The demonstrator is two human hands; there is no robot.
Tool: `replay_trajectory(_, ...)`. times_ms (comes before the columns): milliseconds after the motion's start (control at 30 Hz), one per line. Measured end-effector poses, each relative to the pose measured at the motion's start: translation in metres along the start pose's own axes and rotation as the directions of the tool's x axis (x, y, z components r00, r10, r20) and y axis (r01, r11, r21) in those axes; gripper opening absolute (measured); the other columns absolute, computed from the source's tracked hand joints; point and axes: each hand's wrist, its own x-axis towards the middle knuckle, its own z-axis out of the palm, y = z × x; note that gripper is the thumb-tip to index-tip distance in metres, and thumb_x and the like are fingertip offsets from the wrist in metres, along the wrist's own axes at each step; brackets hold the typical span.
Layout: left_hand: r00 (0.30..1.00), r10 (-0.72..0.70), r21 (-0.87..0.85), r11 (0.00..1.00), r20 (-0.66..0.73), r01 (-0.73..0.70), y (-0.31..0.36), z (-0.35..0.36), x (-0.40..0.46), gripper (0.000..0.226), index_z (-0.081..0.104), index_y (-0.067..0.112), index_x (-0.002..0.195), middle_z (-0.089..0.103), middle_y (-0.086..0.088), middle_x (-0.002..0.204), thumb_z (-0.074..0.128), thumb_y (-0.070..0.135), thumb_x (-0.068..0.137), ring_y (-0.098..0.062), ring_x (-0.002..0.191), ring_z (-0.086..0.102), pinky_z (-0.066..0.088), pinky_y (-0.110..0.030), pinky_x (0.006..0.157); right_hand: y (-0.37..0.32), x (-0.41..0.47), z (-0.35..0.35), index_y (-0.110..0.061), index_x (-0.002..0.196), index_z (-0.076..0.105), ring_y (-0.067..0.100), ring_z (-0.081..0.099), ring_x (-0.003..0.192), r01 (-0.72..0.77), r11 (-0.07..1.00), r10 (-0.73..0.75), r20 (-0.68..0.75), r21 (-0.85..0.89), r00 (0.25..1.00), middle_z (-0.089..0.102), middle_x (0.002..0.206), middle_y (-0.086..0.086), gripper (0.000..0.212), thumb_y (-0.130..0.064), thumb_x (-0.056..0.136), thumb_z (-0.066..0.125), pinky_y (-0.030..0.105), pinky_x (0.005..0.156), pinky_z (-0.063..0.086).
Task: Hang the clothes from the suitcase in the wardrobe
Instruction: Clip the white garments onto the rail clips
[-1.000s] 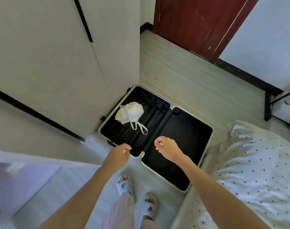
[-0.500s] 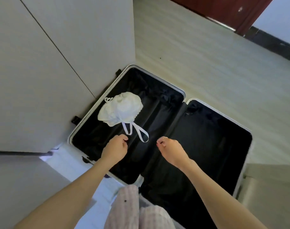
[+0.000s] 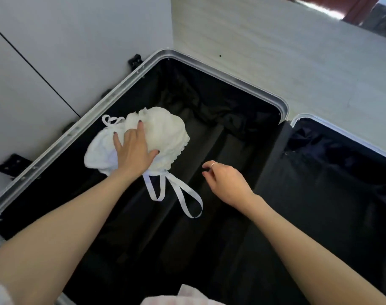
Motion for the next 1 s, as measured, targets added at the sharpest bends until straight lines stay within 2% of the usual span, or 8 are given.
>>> replay_trajectory(100,0.998,0.056,0.119,0.991,-0.009,-0.054,0.015,-0.015,-0.019,0.033,0.053,0.008,0.113,0.061,-0.011,0.099,0.052,0.029,0.088,-0.03,0.111,0.046,0.013,-0.044,0.111,-0.006,-0.011,-0.015,-0.017,0.124,0.053,0.026,0.061,0.103,-0.029,0.997,0.028,0.013,0.069,1.0,0.066,0.11,0.003,0.03,-0.028,0.098,0.042,0.038,0.091,0.046)
replay_trajectory(233,0.992,0.119,0.011,0.993,-0.052,-0.118,0.033,-0.061,-0.054,0.009,0.053,0.008,0.083,0.058,-0.008,0.078,0.054,0.017,0.083,-0.029,0.086,0.055,0.03,-0.038,0.099,-0.025,-0.049,-0.054,-0.015,0.124,0.053,0.024,0.061,0.099,-0.086,0.984,0.075,0.074,0.157,0.994,0.067,0.104,0.004,0.03,-0.027,0.099,0.041,0.036,0.091,0.047)
replay_trajectory(367,0.993,0.115,-0.237,0.964,-0.026,-0.117,0.063,-0.153,-0.096,0.015,0.054,0.003,0.098,0.053,-0.007,0.09,0.053,0.012,0.085,-0.026,0.084,0.054,0.036,-0.032,0.068,-0.051,-0.103,-0.119,-0.016,0.121,0.054,0.023,0.063,0.094,-0.155,0.955,0.13,0.111,0.254,0.985,0.069,0.1,0.005,0.029,-0.028,0.098,0.041,0.038,0.09,0.049)
replay_trajectory(500,0.985,0.166,-0.274,0.951,0.056,-0.145,0.1,-0.261,-0.153,0.025,0.052,0.007,0.112,0.053,-0.006,0.107,0.052,0.015,0.089,-0.024,0.088,0.054,0.038,-0.031,0.067,-0.095,-0.17,-0.208,-0.017,0.118,0.054,0.022,0.063,0.093,-0.261,0.879,0.23,0.126,0.399,0.965,0.069,0.097,0.005,0.028,-0.029,0.099,0.038,0.038,0.087,0.051)
replay_trajectory(667,0.969,0.206,-0.308,0.939,0.136,-0.156,0.137,-0.388,-0.234,0.035,0.049,0.008,0.122,0.051,-0.007,0.118,0.055,0.021,0.09,-0.024,0.098,0.052,0.041,-0.03,0.073,-0.153,-0.265,-0.311,-0.011,0.117,0.056,0.02,0.061,0.092,-0.306,0.841,0.292,0.1,0.447,0.951,0.065,0.103,0.003,0.03,-0.026,0.099,0.037,0.021,0.069,0.043)
replay_trajectory(800,0.926,0.286,-0.308,0.929,0.246,-0.205,0.162,-0.474,-0.302,0.037,0.045,0.008,0.124,0.048,-0.007,0.114,0.053,0.026,0.092,-0.025,0.101,0.052,0.044,-0.031,0.078,-0.196,-0.335,-0.383,-0.005,0.111,0.058,0.031,0.062,0.101,-0.447,0.574,0.46,0.182,0.687,0.869,0.061,0.116,0.016,0.032,-0.03,0.098,0.041,0.043,0.09,0.052)
replay_trajectory(900,0.93,0.306,-0.351,0.91,0.201,-0.223,0.175,-0.522,-0.346,0.04,0.044,0.009,0.127,0.047,-0.007,0.117,0.053,0.027,0.092,-0.024,0.103,0.051,0.043,-0.028,0.081,-0.218,-0.386,-0.412,-0.011,0.104,0.056,0.023,0.062,0.096,-0.529,0.417,0.476,0.318,0.739,0.82,0.059,0.115,0.013,0.029,-0.037,0.096,0.046,0.045,0.089,0.054)
replay_trajectory(1000,0.915,0.363,-0.326,0.899,0.176,-0.294,0.183,-0.558,-0.388,0.037,0.046,0.01,0.124,0.048,-0.005,0.113,0.051,0.029,0.092,-0.023,0.101,0.051,0.041,-0.027,0.078,-0.231,-0.428,-0.426,-0.012,0.102,0.053,0.022,0.061,0.098,-0.572,0.249,0.515,0.393,0.781,0.761,0.06,0.109,0.008,0.049,-0.059,0.087,0.051,0.043,0.083,0.057)
